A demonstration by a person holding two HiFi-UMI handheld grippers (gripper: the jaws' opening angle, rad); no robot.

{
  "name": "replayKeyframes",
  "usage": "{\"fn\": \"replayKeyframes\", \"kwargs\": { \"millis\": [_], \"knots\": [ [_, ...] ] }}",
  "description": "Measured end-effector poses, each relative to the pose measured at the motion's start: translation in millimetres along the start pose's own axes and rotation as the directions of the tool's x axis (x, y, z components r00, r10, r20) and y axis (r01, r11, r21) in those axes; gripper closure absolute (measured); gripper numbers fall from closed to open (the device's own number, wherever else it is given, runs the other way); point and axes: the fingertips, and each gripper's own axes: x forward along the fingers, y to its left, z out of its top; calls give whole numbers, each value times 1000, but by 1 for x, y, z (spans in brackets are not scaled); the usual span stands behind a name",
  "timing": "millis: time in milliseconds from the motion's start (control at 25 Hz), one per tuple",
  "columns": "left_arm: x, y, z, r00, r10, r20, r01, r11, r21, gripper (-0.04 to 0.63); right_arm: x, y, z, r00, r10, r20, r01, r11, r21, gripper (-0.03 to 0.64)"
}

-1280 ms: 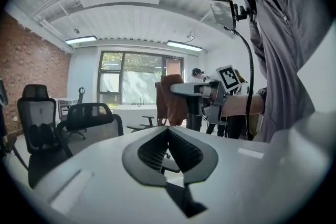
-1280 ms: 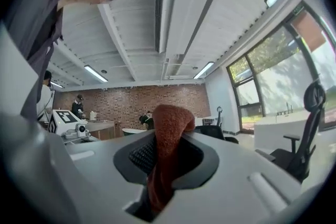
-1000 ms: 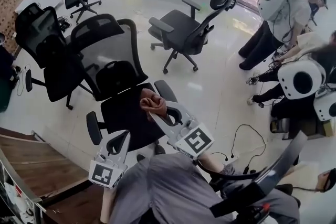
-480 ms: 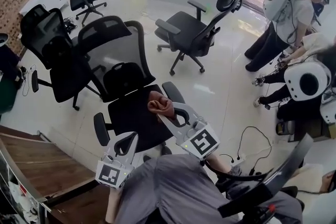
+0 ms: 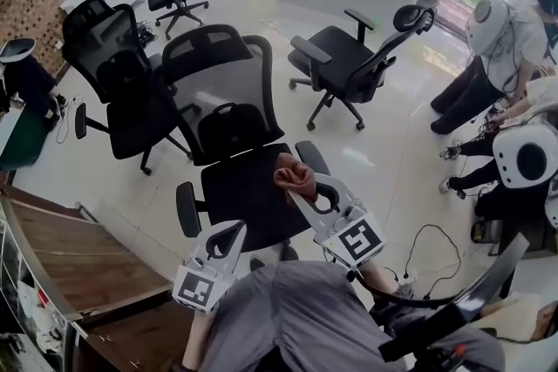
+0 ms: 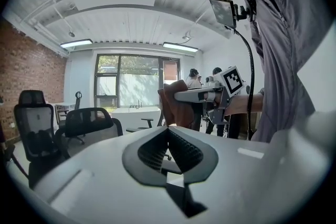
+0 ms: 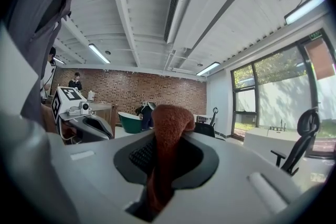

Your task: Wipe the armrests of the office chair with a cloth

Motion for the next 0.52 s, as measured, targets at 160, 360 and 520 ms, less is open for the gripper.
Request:
{"fn": "replayKeyframes", "kwargs": {
  "millis": [160,360,520],
  "knots": [
    [-3,3,-1,1000,12,0,-12,1000,-3,580,1,1,0,1000,5,0,-5,1000,-3,561],
    [-5,3,-3,1000,16,4,-16,1000,-5,580,-2,3,-8,999,8,-34,-9,1000,-6,561],
    [-7,0,-4,1000,17,5,-17,1000,-8,580,-4,5,-11,999,9,-44,-10,1000,-6,561]
  ]
}}
